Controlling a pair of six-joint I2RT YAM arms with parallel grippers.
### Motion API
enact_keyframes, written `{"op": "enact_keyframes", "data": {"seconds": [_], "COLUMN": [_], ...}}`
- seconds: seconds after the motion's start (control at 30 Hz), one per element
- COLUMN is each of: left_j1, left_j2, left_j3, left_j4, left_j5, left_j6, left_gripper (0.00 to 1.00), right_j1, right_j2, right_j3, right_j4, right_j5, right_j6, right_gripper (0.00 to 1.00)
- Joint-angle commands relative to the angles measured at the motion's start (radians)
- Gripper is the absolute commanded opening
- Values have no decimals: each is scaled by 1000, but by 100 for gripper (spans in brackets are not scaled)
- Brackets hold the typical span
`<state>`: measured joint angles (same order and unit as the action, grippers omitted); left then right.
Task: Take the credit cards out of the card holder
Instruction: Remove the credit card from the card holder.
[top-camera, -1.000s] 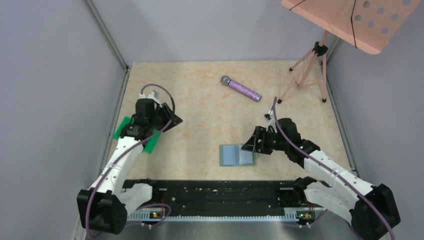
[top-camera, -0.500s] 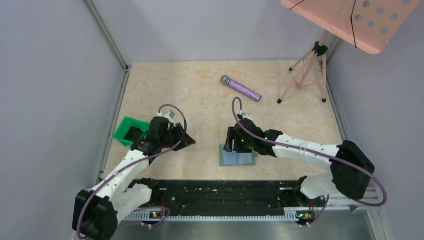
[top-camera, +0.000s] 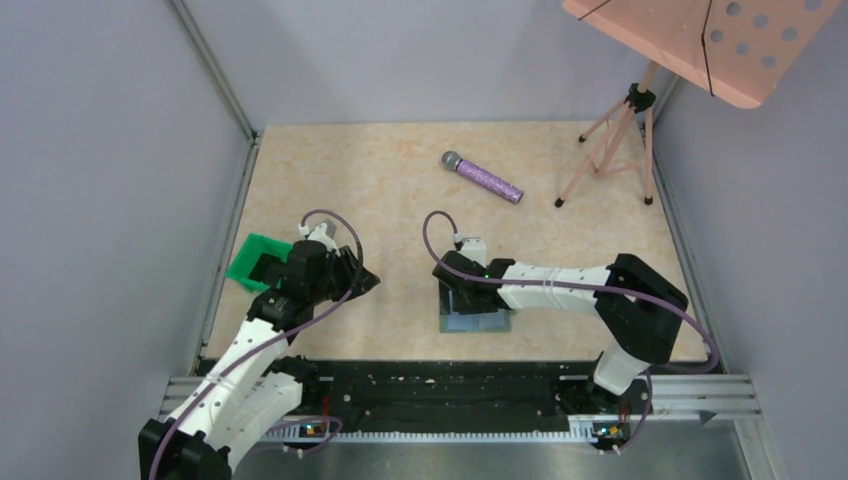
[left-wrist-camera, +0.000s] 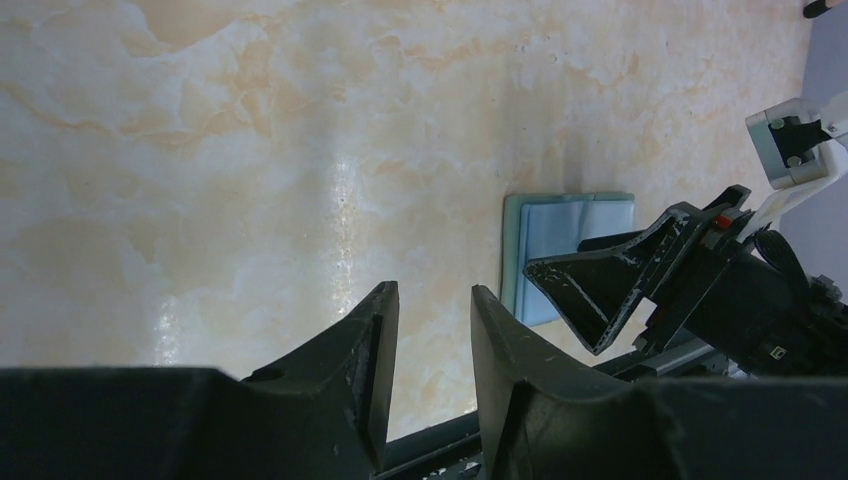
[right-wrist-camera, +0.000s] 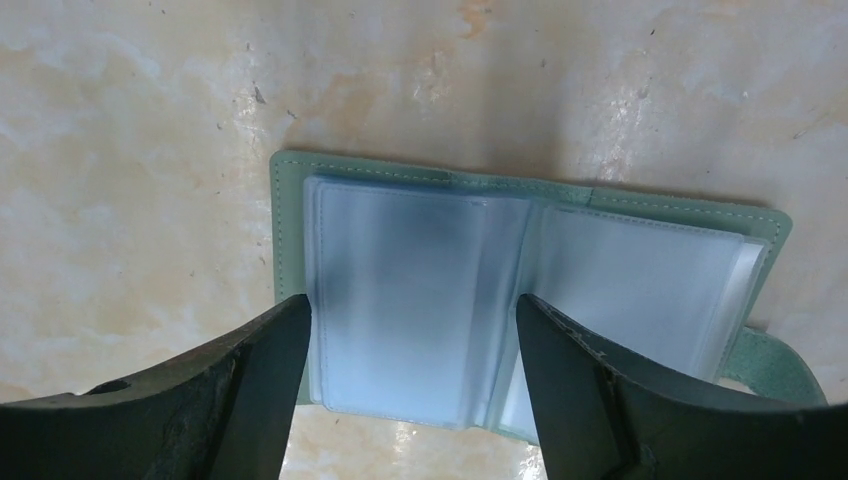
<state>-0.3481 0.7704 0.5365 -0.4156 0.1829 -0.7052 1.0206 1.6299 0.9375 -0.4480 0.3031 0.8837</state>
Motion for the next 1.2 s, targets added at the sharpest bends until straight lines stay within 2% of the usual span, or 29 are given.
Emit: {"op": "enact_keyframes", "data": {"seconds": [0.0,0.33,0.77,1.03,1.17], "left_j1": [-2,-2,-2,-2,-3], "left_j2": [2,35,23,35,51], "left_j3": [26,55,44,32,12], "left_j4": [16,13,26,56,86], "left_j5": [-9,-13,24,76,106], "left_j6": [12,17,0,-5,-17], "left_gripper": [38,38,38,38,38], "right_j1": [31,37,36,37,37], "right_j2": [46,78,16,-26,-44], "right_j3": [63,69,39,23,4], "right_j4": [-58,-57,7,19,34], "right_j5": [56,48,9,4,5], "right_j6": [2,-20,-17,0,3], "right_gripper": [75,63,44,44,37]}}
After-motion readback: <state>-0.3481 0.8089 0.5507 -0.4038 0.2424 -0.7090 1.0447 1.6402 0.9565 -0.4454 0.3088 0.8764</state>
